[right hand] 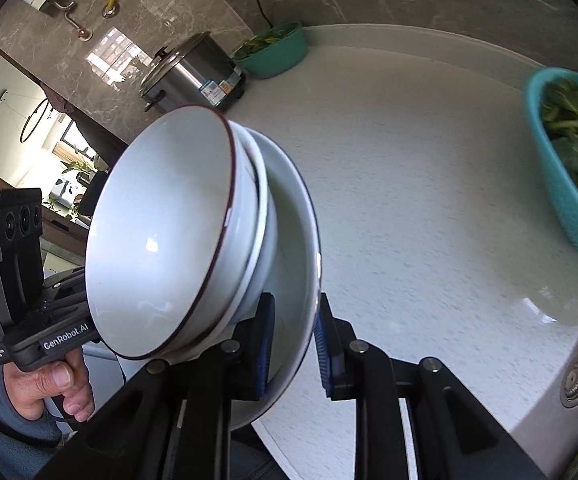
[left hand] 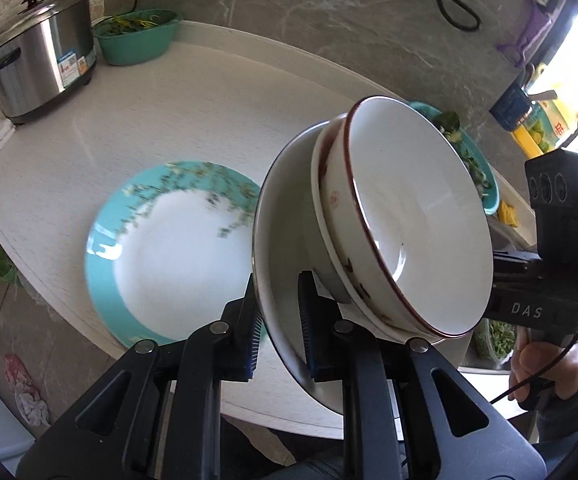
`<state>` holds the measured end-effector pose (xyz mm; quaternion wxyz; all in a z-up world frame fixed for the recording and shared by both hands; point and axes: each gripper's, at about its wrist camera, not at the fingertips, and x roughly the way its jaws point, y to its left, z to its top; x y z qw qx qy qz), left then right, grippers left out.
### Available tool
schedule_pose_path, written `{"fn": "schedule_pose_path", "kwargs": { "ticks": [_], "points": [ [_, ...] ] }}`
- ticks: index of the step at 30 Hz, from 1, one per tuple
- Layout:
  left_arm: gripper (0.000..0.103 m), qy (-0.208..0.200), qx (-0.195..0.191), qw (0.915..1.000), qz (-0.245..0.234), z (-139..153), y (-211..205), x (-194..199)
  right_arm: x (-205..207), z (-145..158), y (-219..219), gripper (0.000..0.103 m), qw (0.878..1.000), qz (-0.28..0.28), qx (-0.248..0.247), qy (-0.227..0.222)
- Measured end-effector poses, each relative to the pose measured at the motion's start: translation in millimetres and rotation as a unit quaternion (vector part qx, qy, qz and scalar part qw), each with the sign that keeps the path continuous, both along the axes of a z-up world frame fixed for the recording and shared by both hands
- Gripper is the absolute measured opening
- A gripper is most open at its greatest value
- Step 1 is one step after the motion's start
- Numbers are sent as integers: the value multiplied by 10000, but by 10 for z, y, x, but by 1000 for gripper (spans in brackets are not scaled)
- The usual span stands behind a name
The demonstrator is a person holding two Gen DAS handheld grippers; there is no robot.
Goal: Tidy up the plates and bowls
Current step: 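Lift the plate-and-bowl stack and carry it over the teal-rimmed plate stack, then lower the stack onto the teal-rimmed plates and open both grippers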
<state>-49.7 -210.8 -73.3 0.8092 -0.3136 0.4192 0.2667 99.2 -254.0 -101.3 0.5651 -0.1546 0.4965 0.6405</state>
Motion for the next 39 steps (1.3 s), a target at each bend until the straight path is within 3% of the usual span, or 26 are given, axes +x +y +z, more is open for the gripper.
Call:
{"fn": "schedule_pose_path", "kwargs": {
  "ticks": [5, 15, 26, 39],
  "points": [
    [15, 91, 19, 9996, -260, -78, 449, -332, -326, -114, 420, 23, 9998, -145, -127, 19],
    [15, 387, -320, 9949, -878, -674, 1079, -634, -620, -595, 825, 23, 9944, -838, -607, 206],
    [16, 457, -363, 9910, -1203, -1025, 1400, -672, -661, -794, 1028, 23, 9905, -1133, -770, 108],
    [19, 500, -187, 9878, -1464, -1090, 1384, -704, -730, -759, 1011, 26, 9863, -1489, -702, -40]
  ]
}}
